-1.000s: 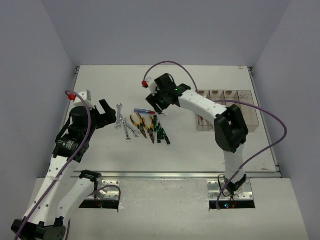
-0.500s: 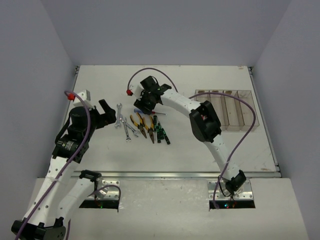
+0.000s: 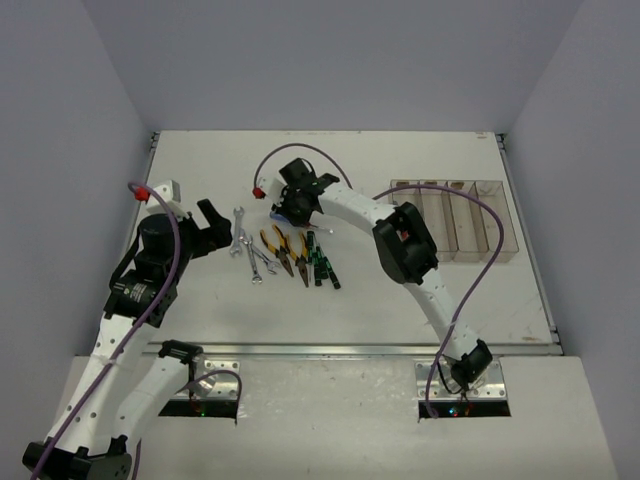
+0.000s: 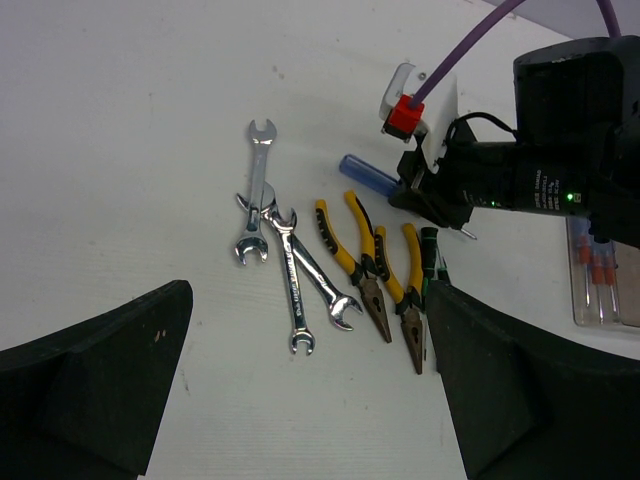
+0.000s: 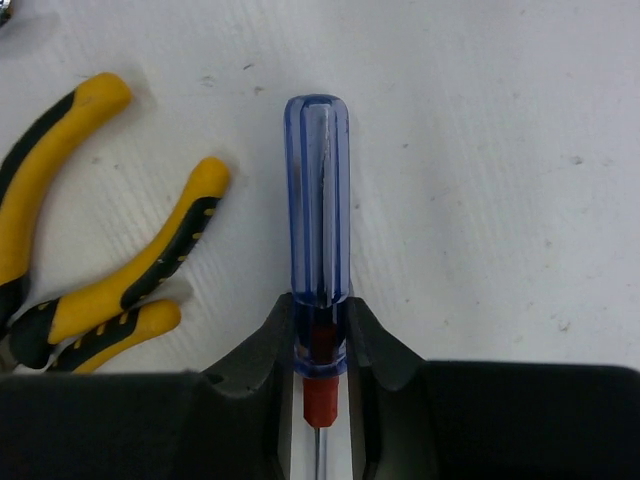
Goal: Sort the tools into containers
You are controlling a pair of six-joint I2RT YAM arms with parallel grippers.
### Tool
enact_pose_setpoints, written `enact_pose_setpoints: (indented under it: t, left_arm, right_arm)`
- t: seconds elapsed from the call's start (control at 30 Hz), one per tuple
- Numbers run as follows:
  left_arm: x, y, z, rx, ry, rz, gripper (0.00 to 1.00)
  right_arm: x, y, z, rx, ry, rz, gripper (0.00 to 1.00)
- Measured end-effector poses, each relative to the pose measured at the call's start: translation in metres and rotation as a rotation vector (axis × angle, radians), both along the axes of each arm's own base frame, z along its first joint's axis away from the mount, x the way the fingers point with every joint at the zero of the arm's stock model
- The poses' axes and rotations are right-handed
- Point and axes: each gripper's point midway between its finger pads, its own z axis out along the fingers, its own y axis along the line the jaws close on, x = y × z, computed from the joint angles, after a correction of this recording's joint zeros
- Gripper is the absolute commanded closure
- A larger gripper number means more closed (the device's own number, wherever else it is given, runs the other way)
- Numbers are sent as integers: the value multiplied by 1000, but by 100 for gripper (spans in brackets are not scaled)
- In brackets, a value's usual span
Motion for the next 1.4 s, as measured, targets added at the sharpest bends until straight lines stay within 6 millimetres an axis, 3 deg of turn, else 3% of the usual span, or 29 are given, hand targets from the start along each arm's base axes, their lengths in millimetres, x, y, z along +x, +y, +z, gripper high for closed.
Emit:
enact_pose_setpoints:
  t: [0.17, 0.3, 0.37, 0.53, 0.6, 0.67, 0.73, 0.9, 0.97, 1.03, 1.1, 1.27, 1.4]
  left_arm:
    - [0, 0, 0, -1, -1, -2, 0]
    - [-1, 0, 3, -3, -12, -2, 0]
    - [-2, 0, 5, -5, -19, -2, 0]
    - [-3, 0, 7, -7, -27, -3, 0]
    - [-4, 0, 7, -8, -28, -5, 0]
    - [-4, -1, 7, -8, -30, -7, 0]
    - [-4, -1, 7, -8, -30, -7, 0]
    - [-4, 0, 7, -8, -30, -5, 0]
    - [-4, 0, 7, -8, -30, -5, 0]
    - [-4, 0, 7, -8, -29, -5, 0]
    - [-3, 0, 7, -7, -27, -5, 0]
    - [-3, 0, 5, -6, -21, -5, 0]
    - [-3, 0, 5, -6, -21, -5, 0]
  right_arm:
    - [27, -14, 8, -10, -82, -97, 100]
    - [51, -53, 36, -13, -150, -289, 100]
    - [43, -97, 62, -3, -129, -467, 100]
    - [18, -243, 154, 197, -153, -952, 100]
    - [11, -298, 175, 259, -184, -1121, 100]
    - [9, -335, 181, 287, -206, -1239, 100]
    - [10, -339, 169, 302, -178, -1275, 100]
    - [5, -321, 106, 255, -10, -1270, 97]
    - [1, -315, 85, 232, 51, -1265, 86]
    - [-3, -312, 71, 213, 98, -1262, 68]
    - [-6, -310, 66, 208, 118, -1262, 50]
    - [-7, -308, 68, 207, 117, -1261, 38]
    - [-10, -297, 86, 221, 86, -1231, 35]
